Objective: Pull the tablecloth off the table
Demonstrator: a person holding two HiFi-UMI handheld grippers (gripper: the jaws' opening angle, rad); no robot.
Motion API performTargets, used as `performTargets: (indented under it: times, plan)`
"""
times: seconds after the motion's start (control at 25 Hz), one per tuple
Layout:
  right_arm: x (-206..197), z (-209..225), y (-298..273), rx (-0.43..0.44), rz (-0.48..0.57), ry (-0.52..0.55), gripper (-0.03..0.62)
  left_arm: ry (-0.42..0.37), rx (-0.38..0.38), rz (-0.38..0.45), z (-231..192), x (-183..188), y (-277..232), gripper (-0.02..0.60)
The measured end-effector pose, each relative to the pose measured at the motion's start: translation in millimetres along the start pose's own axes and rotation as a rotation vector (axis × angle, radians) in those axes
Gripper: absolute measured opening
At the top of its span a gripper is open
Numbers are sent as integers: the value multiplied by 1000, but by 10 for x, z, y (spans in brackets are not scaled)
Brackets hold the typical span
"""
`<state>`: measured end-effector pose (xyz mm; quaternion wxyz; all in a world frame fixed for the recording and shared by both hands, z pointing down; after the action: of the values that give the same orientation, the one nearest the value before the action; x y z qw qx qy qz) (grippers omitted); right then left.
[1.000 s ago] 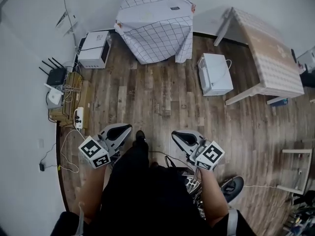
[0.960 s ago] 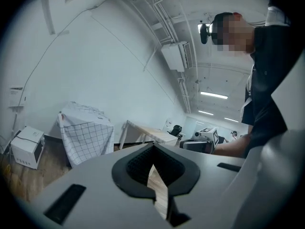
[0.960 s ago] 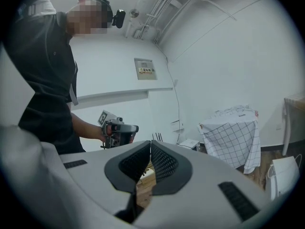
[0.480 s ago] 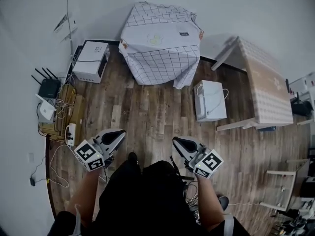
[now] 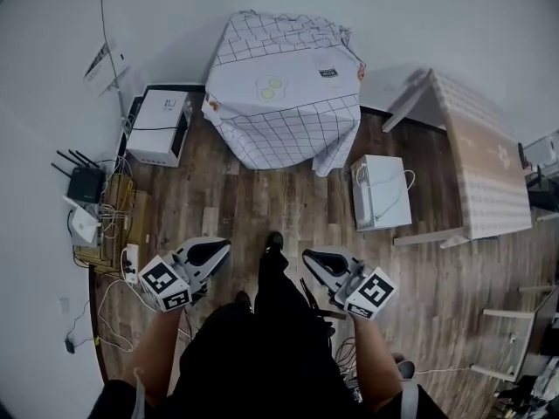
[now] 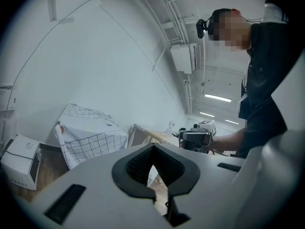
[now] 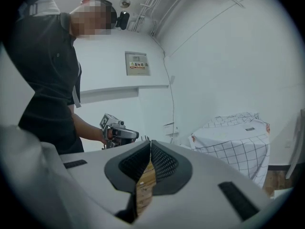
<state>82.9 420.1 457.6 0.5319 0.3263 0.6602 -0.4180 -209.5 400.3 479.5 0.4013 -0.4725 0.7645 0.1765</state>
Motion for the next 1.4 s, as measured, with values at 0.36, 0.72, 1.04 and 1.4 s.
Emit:
performTargets:
  times: [0.36, 0.72, 1.04, 1.4]
  plan:
    - [-161, 1541, -433, 85, 17, 43, 20, -6, 77, -73, -695, 763, -1060, 5]
    - [-87, 2867, -610, 134, 81, 76, 20, -20, 120, -43, -1154, 1532, -2026, 5]
    - [-180, 3697, -923, 129, 109, 17, 20, -100, 151, -39, -1613, 2145, -2503, 5]
    - [-60, 4742, -1633, 80, 85, 14, 20, -89, 99, -69, -2697, 2809, -3098, 5]
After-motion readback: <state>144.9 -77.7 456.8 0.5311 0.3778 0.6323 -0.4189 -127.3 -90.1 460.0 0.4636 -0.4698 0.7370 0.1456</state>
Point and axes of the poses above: the fingertips, and each gripper's own axes: y backward along the fingers, z to its right, x out of its top, the point moved 8 cm from there along y, backward along the fingers, and after that the axes turned 15 degrees about y, right-handed, at the moved point
